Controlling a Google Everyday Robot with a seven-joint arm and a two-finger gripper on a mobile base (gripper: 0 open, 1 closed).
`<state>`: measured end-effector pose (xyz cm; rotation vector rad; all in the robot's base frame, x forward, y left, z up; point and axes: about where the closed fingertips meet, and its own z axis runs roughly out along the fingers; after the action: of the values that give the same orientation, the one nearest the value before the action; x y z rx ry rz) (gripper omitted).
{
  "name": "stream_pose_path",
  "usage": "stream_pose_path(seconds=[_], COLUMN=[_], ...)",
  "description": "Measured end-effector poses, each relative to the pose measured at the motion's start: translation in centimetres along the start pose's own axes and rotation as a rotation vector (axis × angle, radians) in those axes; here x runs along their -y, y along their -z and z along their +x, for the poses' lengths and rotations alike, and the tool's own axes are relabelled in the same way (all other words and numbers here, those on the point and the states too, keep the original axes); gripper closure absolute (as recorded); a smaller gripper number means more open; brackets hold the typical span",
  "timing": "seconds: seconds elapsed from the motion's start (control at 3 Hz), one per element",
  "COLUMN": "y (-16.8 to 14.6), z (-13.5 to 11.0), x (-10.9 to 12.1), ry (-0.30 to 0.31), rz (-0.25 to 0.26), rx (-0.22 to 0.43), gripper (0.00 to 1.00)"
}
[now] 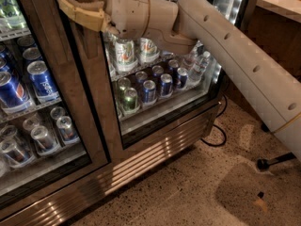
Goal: Open right fridge door
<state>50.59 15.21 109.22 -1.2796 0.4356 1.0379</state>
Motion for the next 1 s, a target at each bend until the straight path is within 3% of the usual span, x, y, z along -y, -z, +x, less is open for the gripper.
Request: stream_pose_path(seconds=[0.33, 1.0], y=[0.1, 1.3], z=[0.0, -0.9], x=[0.0, 0.9], ry=[0.0, 0.0], rz=[0.0, 0.0], rx=[0.0, 0.0], gripper=[1.0, 1.0])
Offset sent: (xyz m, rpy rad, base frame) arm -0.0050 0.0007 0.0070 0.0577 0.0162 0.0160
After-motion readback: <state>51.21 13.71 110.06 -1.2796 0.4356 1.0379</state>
